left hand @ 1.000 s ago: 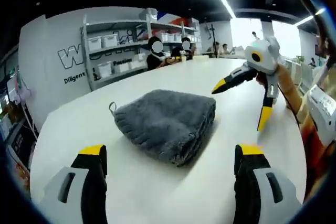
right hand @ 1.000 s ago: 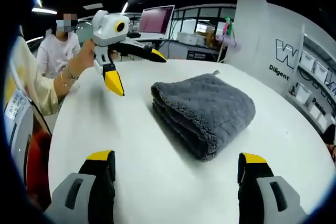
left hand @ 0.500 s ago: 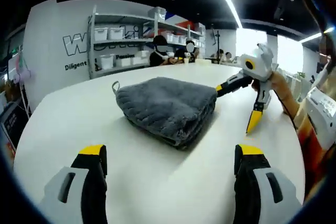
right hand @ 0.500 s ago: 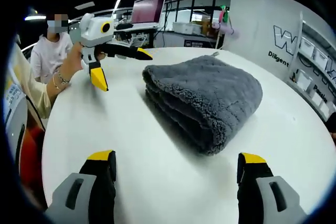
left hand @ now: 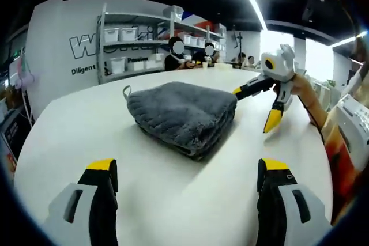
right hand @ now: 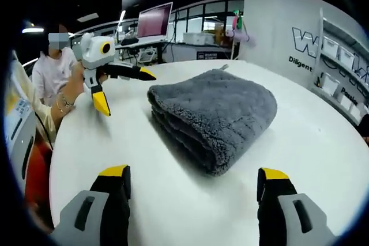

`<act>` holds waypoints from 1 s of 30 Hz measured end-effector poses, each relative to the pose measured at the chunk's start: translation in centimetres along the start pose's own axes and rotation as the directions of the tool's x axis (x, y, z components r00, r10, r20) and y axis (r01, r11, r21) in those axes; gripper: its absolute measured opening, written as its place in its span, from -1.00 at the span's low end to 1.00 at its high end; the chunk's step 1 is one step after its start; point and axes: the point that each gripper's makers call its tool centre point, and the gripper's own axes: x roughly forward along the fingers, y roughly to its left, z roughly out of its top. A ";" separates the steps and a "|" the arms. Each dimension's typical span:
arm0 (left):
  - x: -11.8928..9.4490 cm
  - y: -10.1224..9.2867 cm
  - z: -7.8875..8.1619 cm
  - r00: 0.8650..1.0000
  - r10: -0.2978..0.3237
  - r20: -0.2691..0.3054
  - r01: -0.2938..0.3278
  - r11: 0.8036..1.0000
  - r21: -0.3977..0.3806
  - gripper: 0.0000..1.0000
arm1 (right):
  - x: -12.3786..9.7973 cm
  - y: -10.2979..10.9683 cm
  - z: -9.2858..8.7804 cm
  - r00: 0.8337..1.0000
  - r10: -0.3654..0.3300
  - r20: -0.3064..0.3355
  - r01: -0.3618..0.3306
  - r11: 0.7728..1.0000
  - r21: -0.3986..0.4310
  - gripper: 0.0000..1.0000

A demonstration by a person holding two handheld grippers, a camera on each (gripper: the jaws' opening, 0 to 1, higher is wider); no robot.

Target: Fold the towel on the table until its edges align and the towel forms a compact rectangular stack.

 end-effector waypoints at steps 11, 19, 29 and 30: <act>-0.4 -0.1 0.5 1.000 -0.009 0.020 0.008 1.000 0.003 0.97 | -3.4 -3.8 7.7 0.965 -0.063 0.253 0.054 0.998 0.043 0.25; -0.6 0.0 0.6 1.000 -0.002 0.022 0.002 1.000 0.009 0.97 | -2.3 -7.2 6.7 0.965 -0.136 0.225 0.113 0.987 0.112 0.25; -1.0 1.6 -0.4 0.998 0.066 -0.010 -0.066 0.998 -0.017 0.98 | -3.1 -5.5 2.9 0.988 -0.068 0.142 0.057 0.995 0.079 0.99; -1.2 1.9 -0.4 0.997 0.080 -0.015 -0.080 0.997 -0.017 0.98 | -3.3 -5.2 2.6 0.990 -0.046 0.133 0.039 0.998 0.056 0.99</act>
